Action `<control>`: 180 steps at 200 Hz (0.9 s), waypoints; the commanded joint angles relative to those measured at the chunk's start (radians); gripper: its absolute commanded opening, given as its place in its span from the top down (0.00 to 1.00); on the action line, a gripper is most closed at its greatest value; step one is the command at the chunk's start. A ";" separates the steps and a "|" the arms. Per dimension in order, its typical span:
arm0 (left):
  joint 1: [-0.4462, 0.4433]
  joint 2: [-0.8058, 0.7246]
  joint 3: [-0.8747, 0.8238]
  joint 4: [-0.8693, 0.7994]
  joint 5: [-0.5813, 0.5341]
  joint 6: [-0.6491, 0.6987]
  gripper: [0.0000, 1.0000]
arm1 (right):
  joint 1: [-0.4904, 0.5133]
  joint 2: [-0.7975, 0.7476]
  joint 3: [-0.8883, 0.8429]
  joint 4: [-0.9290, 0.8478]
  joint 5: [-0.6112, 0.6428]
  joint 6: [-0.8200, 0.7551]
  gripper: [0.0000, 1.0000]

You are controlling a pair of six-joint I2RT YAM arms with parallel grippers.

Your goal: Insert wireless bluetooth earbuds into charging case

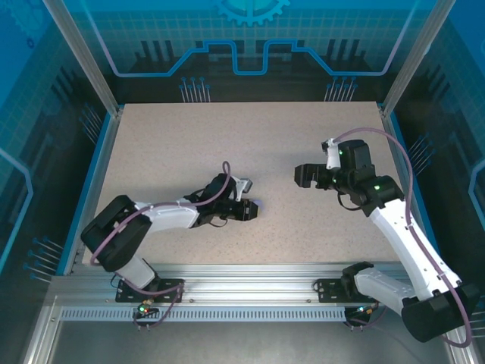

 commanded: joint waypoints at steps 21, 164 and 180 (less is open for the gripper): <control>0.017 0.108 0.088 -0.113 0.077 -0.077 0.84 | -0.020 -0.050 -0.023 -0.017 0.000 0.010 0.00; 0.026 -0.031 0.105 -0.337 -0.139 0.030 0.35 | -0.118 -0.088 -0.012 -0.143 0.087 -0.088 0.00; 0.034 -0.104 0.111 -0.376 -0.182 0.062 0.32 | -0.135 -0.100 -0.023 -0.128 0.119 -0.100 0.00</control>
